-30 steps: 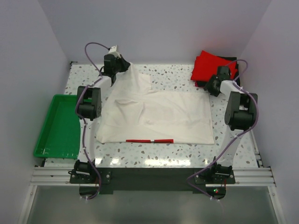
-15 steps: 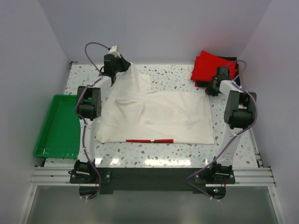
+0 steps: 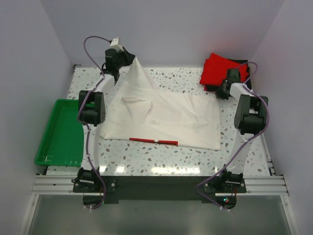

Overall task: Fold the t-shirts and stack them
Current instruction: Fold the tshirt

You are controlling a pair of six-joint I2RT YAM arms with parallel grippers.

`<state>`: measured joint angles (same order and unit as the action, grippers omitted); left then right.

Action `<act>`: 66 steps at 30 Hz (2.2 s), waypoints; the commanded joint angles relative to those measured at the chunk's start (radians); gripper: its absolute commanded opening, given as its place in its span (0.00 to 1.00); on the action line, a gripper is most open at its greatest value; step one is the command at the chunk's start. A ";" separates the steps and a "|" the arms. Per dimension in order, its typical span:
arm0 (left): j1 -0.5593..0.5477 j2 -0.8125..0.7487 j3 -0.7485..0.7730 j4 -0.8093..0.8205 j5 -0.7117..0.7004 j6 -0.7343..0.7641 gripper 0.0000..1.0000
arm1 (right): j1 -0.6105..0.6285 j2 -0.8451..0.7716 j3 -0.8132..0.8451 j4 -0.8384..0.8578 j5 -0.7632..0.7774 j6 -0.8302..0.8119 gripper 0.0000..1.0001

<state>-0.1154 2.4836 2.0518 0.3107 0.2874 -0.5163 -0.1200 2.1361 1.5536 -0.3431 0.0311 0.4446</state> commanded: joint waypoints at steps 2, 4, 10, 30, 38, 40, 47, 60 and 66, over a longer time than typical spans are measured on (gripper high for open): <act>0.026 0.009 0.097 0.021 0.010 -0.016 0.00 | -0.013 -0.053 0.020 0.058 -0.014 0.005 0.00; 0.029 0.000 0.094 0.019 0.010 -0.013 0.00 | -0.018 -0.090 -0.013 0.082 -0.020 0.016 0.00; 0.040 -0.063 -0.005 0.044 0.022 -0.019 0.00 | -0.039 -0.183 -0.089 0.138 -0.030 0.029 0.00; 0.057 -0.532 -0.640 0.237 -0.027 -0.113 0.00 | -0.043 -0.396 -0.300 0.079 0.006 0.101 0.00; 0.057 -0.745 -0.930 0.173 -0.142 -0.171 0.00 | -0.043 -0.510 -0.437 0.102 -0.011 0.144 0.00; 0.056 -0.805 -1.004 0.150 -0.171 -0.201 0.00 | -0.043 -0.531 -0.477 0.105 -0.005 0.151 0.00; 0.056 -0.957 -1.168 0.088 -0.241 -0.281 0.00 | -0.043 -0.625 -0.556 0.082 0.013 0.163 0.00; 0.054 -1.238 -1.357 0.002 -0.340 -0.307 0.00 | -0.049 -0.659 -0.625 0.064 0.004 0.206 0.00; 0.054 -1.348 -1.443 -0.028 -0.369 -0.340 0.00 | -0.058 -0.677 -0.655 0.070 -0.016 0.217 0.00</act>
<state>-0.0677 1.1877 0.6395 0.3023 -0.0307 -0.8303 -0.1692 1.5055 0.9138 -0.2783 0.0097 0.6415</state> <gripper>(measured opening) 0.015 0.008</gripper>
